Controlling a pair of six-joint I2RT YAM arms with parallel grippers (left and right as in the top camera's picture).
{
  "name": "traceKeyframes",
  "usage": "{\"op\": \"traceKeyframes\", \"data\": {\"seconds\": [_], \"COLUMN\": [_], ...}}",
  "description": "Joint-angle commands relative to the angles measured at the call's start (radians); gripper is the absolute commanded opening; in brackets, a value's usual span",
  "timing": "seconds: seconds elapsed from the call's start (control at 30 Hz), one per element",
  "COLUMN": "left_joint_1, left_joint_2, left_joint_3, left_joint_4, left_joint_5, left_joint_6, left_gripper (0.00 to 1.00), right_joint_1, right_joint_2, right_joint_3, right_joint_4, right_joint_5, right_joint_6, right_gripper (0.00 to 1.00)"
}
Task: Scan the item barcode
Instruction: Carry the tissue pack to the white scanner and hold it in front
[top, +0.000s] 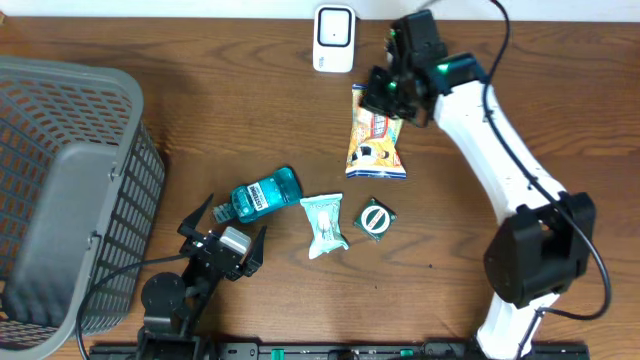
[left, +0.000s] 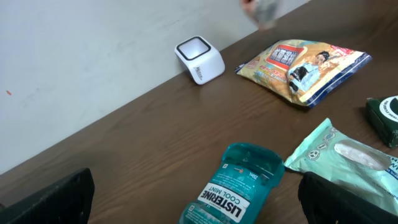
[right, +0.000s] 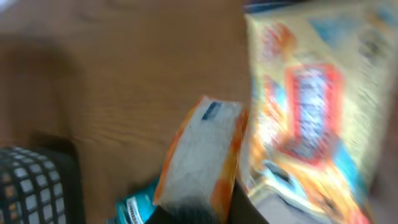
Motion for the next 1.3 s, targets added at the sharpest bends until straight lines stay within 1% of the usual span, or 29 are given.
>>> {"op": "traceKeyframes", "data": {"seconds": [0.0, 0.17, 0.23, 0.27, 0.4, 0.53, 0.63, 0.77, 0.93, 1.1, 1.23, 1.27], "left_joint_1": [-0.004, -0.004, -0.004, -0.004, -0.004, -0.004, -0.004, -0.004, -0.004, -0.004, -0.004, -0.004], "left_joint_2": [0.004, 0.004, 0.004, 0.004, 0.004, 0.004, 0.004, 0.004, 0.004, 0.004, 0.004, 0.004], "left_joint_3": [-0.026, -0.026, -0.026, -0.026, -0.026, -0.026, -0.026, -0.026, -0.026, -0.026, -0.026, -0.026], "left_joint_4": [-0.020, -0.020, -0.020, -0.020, -0.020, -0.020, -0.020, -0.020, -0.020, -0.020, -0.020, -0.020], "left_joint_5": [0.023, 0.023, 0.023, 0.023, 0.023, 0.023, 0.023, 0.023, 0.023, 0.023, 0.023, 0.023], "left_joint_6": [0.008, 0.008, 0.008, 0.008, 0.008, 0.008, 0.008, 0.008, 0.008, 0.008, 0.008, 0.008], "left_gripper": [0.98, 0.98, 0.98, 0.98, 0.98, 0.98, 0.98, 0.98, 0.98, 0.98, 0.98, 0.98], "right_joint_1": [0.032, 0.033, 0.024, 0.011, -0.016, -0.032, -0.032, -0.030, -0.029, -0.029, -0.038, -0.052], "right_joint_2": [0.060, 0.119, 0.145, 0.172, 0.214, 0.255, 0.307, 0.414, 0.521, 0.524, 0.519, 0.512], "right_joint_3": [0.005, 0.005, 0.005, 0.006, 0.014, 0.060, 0.130, 0.266, 0.423, 0.459, 0.546, 0.597], "right_joint_4": [0.113, 0.322, 0.402, 0.480, 0.609, 0.665, 0.674, 0.663, 0.554, 0.520, 0.375, 0.285], "right_joint_5": [0.004, 0.012, 0.017, 0.024, 0.030, 0.034, 0.034, 0.026, 0.030, 0.029, -0.003, -0.040], "right_joint_6": [-0.080, -0.077, -0.051, -0.020, 0.034, 0.056, 0.056, 0.068, 0.082, 0.081, 0.080, 0.080], "right_gripper": [0.01, 0.01, 0.01, 0.01, 0.01, 0.01, 0.01, 0.01, 0.01, 0.01, 0.01, 0.01]}}
